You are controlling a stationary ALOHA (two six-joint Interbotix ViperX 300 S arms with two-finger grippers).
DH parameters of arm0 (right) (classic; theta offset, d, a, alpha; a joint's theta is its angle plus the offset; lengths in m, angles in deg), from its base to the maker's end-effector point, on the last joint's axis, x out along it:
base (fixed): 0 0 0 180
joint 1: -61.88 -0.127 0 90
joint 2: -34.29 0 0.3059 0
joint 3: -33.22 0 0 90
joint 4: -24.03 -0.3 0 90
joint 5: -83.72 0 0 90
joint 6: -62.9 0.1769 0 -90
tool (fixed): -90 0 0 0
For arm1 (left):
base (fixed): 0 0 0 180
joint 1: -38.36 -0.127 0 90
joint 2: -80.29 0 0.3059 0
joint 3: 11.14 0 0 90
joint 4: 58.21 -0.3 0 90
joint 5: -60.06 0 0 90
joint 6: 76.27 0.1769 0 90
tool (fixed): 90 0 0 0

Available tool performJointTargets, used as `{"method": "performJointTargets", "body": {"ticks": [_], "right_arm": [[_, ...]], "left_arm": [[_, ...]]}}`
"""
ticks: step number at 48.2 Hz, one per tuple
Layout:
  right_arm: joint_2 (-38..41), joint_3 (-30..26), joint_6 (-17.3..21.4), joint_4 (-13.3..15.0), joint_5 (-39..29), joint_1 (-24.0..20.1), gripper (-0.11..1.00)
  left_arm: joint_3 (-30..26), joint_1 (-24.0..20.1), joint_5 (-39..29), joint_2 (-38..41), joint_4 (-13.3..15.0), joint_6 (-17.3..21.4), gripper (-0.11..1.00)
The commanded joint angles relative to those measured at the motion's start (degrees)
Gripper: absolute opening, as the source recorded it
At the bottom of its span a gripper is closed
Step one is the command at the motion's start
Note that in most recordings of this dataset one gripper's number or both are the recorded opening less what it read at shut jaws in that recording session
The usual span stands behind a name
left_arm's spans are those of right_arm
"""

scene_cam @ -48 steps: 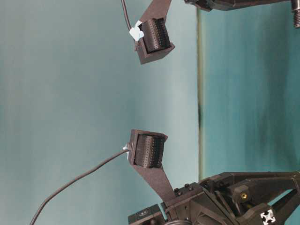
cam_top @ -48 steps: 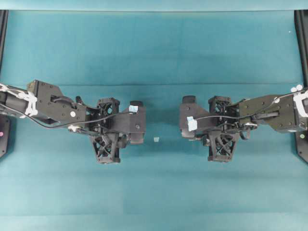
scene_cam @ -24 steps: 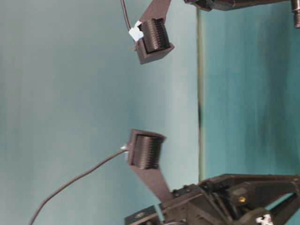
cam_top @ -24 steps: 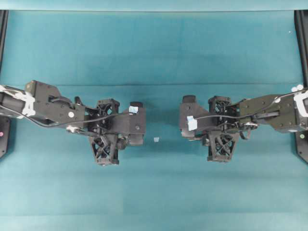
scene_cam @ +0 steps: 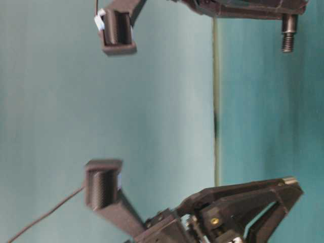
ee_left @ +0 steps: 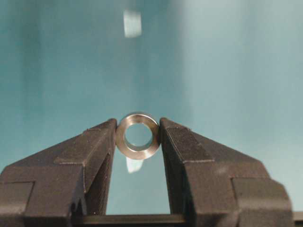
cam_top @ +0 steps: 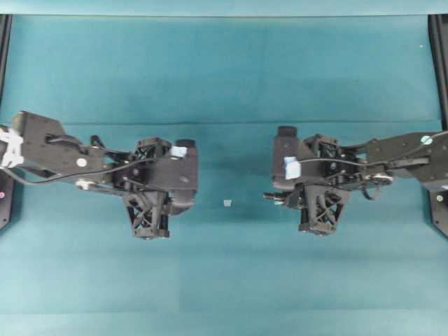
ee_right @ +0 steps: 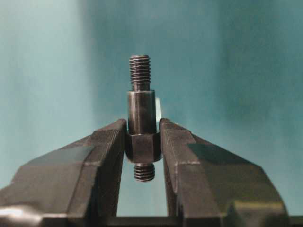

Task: Insert the washer onto the shaft with both hands.
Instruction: 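Lift both objects and tilt them toward each other above the table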

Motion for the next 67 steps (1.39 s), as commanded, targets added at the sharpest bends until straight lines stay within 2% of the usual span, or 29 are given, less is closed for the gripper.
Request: {"method": "performJointTargets", "body": {"ticks": [1, 17, 43, 53, 67], "right_arm": [[-2.3, 0.9, 1.7, -0.2, 3.2, -0.3, -0.01], [-5.4, 6.6, 4.6, -0.2, 15.4, -1.8, -0.01], [-5.4, 8.9, 4.3, 0.4, 20.6, -2.9, -0.01], [-5.4, 9.5, 4.2, 0.4, 23.4, -4.0, -0.01], [-4.3, 9.7, 4.2, 0.8, 27.3, -5.4, -0.01]], "left_arm": [[0.5, 0.3, 2.8, -1.8, -0.1, -0.1, 0.35], [3.9, 1.2, 14.5, -3.7, -0.1, 0.4, 0.35], [10.2, 1.3, 30.5, -5.9, -0.1, -1.8, 0.35], [10.8, 1.4, 33.8, -5.5, -0.1, -3.6, 0.35], [10.8, 1.5, 35.5, -5.4, -0.1, -3.8, 0.35]]}}
